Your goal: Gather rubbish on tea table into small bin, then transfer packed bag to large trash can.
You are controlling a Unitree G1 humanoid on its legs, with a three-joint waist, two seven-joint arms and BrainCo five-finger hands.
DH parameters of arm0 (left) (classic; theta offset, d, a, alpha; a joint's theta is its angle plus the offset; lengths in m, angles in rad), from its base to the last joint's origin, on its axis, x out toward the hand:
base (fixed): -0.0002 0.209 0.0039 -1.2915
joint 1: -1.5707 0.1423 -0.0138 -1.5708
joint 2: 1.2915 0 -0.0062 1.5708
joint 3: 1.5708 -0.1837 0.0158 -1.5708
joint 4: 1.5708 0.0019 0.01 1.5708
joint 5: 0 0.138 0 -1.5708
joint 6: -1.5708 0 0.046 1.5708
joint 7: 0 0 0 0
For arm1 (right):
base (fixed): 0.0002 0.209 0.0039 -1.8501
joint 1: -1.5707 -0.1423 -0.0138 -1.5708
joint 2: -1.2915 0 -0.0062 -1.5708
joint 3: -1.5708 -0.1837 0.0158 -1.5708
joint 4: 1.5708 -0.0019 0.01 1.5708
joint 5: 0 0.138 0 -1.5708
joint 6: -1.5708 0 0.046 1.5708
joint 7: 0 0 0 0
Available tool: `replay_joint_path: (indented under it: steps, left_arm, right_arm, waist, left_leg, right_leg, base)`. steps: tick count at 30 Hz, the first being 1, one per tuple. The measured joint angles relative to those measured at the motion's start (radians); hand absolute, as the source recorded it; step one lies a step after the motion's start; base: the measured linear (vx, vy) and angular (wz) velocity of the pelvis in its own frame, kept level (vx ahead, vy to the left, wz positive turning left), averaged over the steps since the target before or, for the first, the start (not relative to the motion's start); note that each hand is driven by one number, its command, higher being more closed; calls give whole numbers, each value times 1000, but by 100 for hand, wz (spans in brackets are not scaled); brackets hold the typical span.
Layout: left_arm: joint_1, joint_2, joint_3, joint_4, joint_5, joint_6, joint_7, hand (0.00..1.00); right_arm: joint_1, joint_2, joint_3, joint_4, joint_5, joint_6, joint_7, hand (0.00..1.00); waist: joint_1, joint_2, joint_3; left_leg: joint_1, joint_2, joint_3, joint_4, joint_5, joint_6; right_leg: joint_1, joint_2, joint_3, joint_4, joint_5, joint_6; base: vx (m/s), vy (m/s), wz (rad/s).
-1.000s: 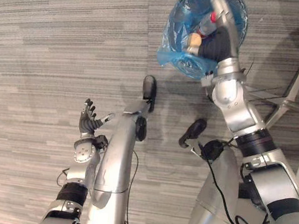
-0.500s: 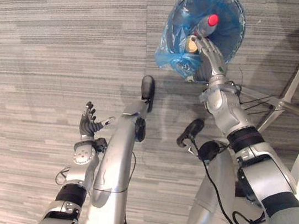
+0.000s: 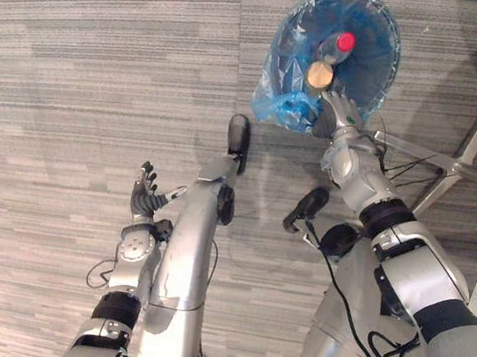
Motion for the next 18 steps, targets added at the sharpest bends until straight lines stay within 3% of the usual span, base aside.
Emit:
replay_joint_path:
  steps: [5,11,13,15,18]
  left_arm:
    - [0,-3,8,2,3,18,2,0]
    - [1,-3,16,1,31,36,-3,0]
    - [3,-16,16,14,53,45,-8,0]
    - [20,-38,7,29,68,56,-14,0]
    - [77,-48,-38,44,80,65,-33,0]
  right_arm:
    - [46,3,-50,-157,60,-16,-3,100]
    - [145,39,-104,-292,141,-30,0,100]
    - [218,64,-119,-355,208,-36,2,100]
    - [287,101,-134,-405,244,-37,5,100]
    - [433,169,-144,-505,336,-64,25,100]
  waist:
    - [-1,0,0]
    - [-2,0,0]
    - [-3,0,0]
    - [-7,0,0]
    - [-10,-12,-11]
  left_leg:
    - [25,3,-3,7,0,0]
    - [160,3,21,-65,-2,3]
    - [266,8,40,-148,13,-16]
    - [348,8,42,-188,48,-2]
    - [533,5,56,-272,51,-3]
  right_leg:
    - [24,2,1,8,-1,-2]
    - [148,5,-3,-46,4,5]
    - [246,11,-21,-121,32,1]
    - [335,16,-37,-160,37,5]
    - [520,34,-45,-263,55,20]
  base:
    - [-93,23,0]
    - [-94,3,8]
    - [-37,-31,15]
    - [-2,-38,6]
    - [46,-80,-2]
